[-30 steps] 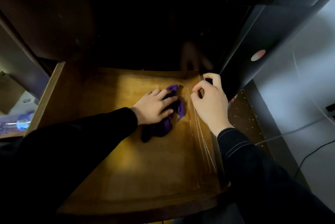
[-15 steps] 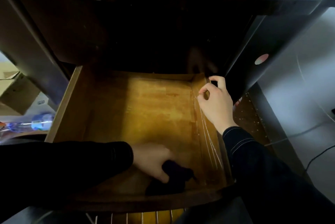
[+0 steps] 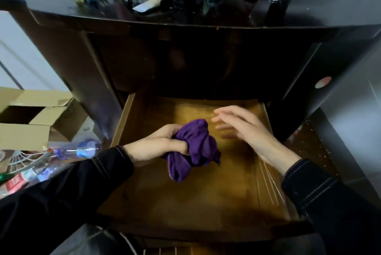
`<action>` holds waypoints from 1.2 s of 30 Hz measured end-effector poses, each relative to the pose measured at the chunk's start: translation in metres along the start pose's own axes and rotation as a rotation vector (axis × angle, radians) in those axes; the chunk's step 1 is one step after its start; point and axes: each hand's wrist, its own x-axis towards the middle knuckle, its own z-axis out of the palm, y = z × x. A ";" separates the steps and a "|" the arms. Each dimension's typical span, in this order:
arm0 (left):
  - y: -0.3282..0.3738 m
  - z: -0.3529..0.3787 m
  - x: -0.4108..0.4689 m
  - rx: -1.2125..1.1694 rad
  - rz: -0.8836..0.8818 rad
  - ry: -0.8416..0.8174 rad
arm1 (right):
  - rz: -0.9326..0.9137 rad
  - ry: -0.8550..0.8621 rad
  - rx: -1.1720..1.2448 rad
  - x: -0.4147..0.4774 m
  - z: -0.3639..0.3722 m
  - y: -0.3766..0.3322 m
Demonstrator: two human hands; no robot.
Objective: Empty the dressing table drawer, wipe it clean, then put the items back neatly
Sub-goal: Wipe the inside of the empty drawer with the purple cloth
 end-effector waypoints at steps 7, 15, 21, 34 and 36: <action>-0.010 -0.009 -0.031 0.401 0.059 0.318 | 0.331 -0.572 0.623 -0.007 0.085 0.001; -0.033 -0.054 -0.075 0.559 0.050 0.455 | 0.356 -0.273 0.510 0.004 0.132 0.023; -0.051 -0.089 -0.062 0.929 0.022 0.843 | 0.348 -0.262 0.180 0.013 0.148 0.039; -0.074 -0.090 -0.017 1.153 0.005 0.936 | 0.251 -0.766 -0.097 0.009 0.202 0.050; -0.074 -0.089 -0.017 1.170 -0.001 0.937 | 0.202 -0.807 -0.179 0.005 0.207 0.048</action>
